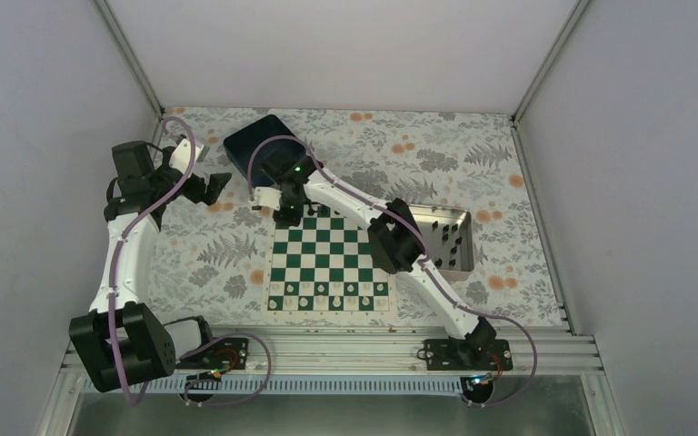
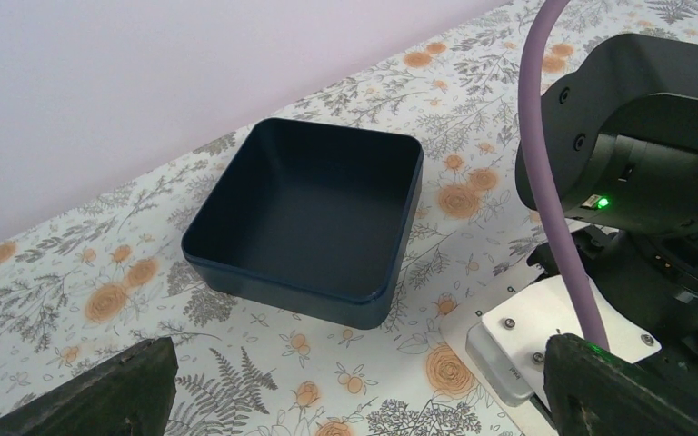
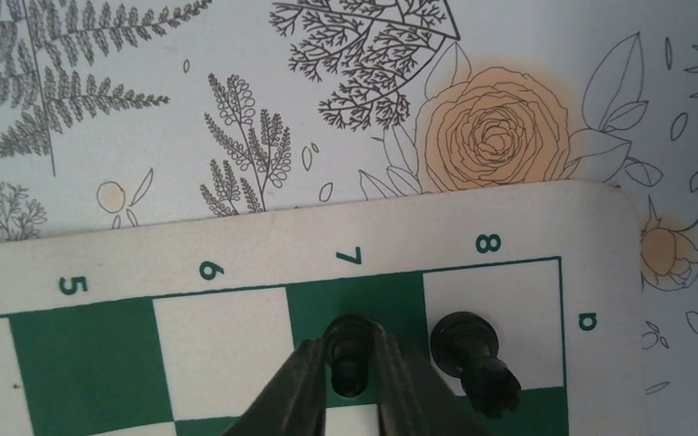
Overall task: Set up the chess pieces on the board
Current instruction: Place the chess piece on the chessboard, then pick up the chess piece from the storage box.
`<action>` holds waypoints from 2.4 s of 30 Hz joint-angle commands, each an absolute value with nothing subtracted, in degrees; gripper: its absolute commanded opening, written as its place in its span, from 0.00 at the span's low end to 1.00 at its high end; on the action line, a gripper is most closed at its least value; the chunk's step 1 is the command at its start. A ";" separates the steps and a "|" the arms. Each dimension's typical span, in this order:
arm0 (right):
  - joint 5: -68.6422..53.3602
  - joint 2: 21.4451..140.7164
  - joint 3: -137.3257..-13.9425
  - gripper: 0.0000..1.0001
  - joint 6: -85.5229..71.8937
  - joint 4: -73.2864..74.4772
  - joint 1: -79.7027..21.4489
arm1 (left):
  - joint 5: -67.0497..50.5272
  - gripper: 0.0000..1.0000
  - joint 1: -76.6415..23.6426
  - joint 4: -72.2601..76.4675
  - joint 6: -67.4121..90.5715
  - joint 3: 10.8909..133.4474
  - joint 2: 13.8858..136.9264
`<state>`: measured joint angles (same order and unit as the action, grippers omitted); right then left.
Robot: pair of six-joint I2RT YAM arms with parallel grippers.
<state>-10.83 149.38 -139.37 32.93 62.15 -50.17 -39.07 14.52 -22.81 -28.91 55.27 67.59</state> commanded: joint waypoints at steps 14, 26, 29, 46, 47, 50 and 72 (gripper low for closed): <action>-6.24 120.32 -122.43 0.40 33.40 60.95 -45.59 | -40.08 1.00 15.01 -22.65 -29.26 55.81 66.33; -8.95 81.97 -69.92 0.48 40.63 53.06 -12.50 | -41.08 1.00 15.11 -22.34 -29.34 55.81 67.13; -7.88 80.16 -62.33 0.49 41.28 49.43 -8.11 | -41.26 1.00 15.12 -22.37 -29.36 55.90 67.42; -5.95 92.49 -58.74 0.45 39.73 36.37 -3.60 | -40.73 1.00 15.12 -22.90 -29.18 55.99 66.66; -6.04 92.88 -58.93 0.45 39.69 36.21 -3.56 | -40.73 1.00 15.12 -22.86 -29.18 55.94 66.72; -6.84 93.52 -59.30 0.45 39.64 35.54 -3.43 | -40.78 1.00 15.12 -22.81 -29.18 55.83 66.84; -8.24 98.80 -58.44 0.35 39.55 34.20 -2.90 | -41.31 1.00 15.13 -23.07 -29.62 55.81 66.89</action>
<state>-7.03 98.17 -58.85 39.62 35.55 -3.55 -39.64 14.79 -22.87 -28.93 55.27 67.37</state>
